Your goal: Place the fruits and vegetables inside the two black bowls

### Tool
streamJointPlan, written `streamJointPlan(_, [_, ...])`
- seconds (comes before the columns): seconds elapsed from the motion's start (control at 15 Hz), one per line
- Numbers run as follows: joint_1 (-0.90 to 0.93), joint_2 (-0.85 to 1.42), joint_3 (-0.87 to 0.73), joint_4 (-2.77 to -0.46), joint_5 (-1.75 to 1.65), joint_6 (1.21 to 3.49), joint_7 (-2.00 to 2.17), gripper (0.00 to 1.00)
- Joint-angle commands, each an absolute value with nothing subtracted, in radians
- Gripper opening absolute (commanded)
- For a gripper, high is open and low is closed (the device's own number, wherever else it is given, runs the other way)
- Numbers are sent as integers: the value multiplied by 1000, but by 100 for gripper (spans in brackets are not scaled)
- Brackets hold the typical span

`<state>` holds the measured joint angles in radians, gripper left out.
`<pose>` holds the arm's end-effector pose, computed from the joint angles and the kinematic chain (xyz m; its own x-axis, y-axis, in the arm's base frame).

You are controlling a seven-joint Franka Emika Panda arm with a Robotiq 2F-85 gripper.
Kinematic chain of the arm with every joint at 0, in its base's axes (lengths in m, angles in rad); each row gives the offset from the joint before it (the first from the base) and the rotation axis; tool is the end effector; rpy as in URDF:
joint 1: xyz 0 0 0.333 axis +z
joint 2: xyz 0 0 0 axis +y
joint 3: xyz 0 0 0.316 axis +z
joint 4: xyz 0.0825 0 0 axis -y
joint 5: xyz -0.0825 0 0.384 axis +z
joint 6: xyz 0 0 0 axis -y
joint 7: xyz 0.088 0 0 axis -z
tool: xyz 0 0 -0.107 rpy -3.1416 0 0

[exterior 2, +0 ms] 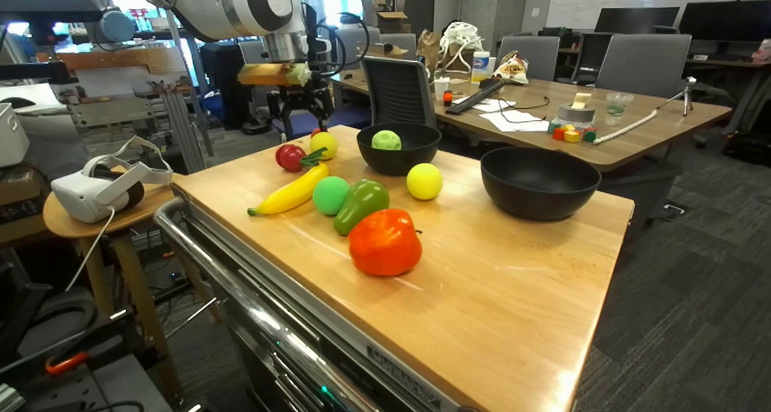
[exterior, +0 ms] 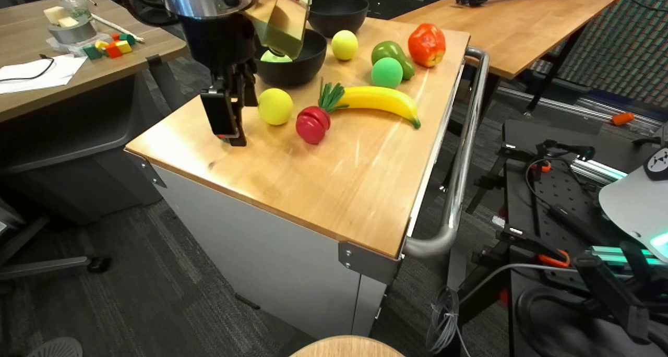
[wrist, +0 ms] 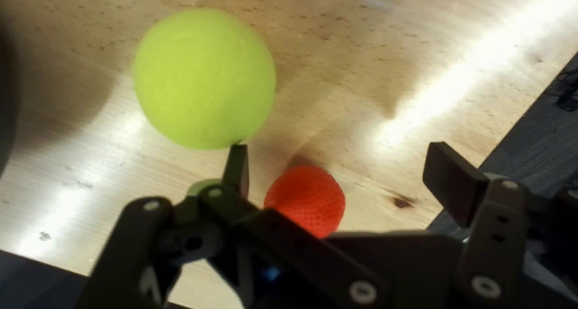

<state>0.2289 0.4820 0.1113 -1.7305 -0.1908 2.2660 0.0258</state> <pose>0.6361 0.2122 0.3107 0.9112 0.4083 0.0555 0.4018 -0.9103 0.1001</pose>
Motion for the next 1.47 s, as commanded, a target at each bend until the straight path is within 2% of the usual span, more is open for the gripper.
streamJointPlan(0.0, [260,505,72,-1701,-256,2313,106,91])
streamJointPlan(0.47, [258,599,47,-1592,-239,2365,172,94])
streamJointPlan(0.53, [257,616,45,-1572,-236,2361,175,88])
streamJointPlan(0.6, [257,629,43,-1556,-233,2356,178,69])
streamJointPlan(0.67, [258,641,41,-1541,-231,2351,180,64])
streamJointPlan(1.0, [258,653,39,-1520,-228,2326,176,23])
streamJointPlan(1.2, [254,624,30,-1536,-239,2313,164,3])
streamJointPlan(1.27, [251,616,29,-1539,-240,2306,156,16])
streamJointPlan(1.33, [250,606,25,-1544,-244,2302,151,39])
streamJointPlan(1.4, [241,596,30,-1548,-234,2295,136,39])
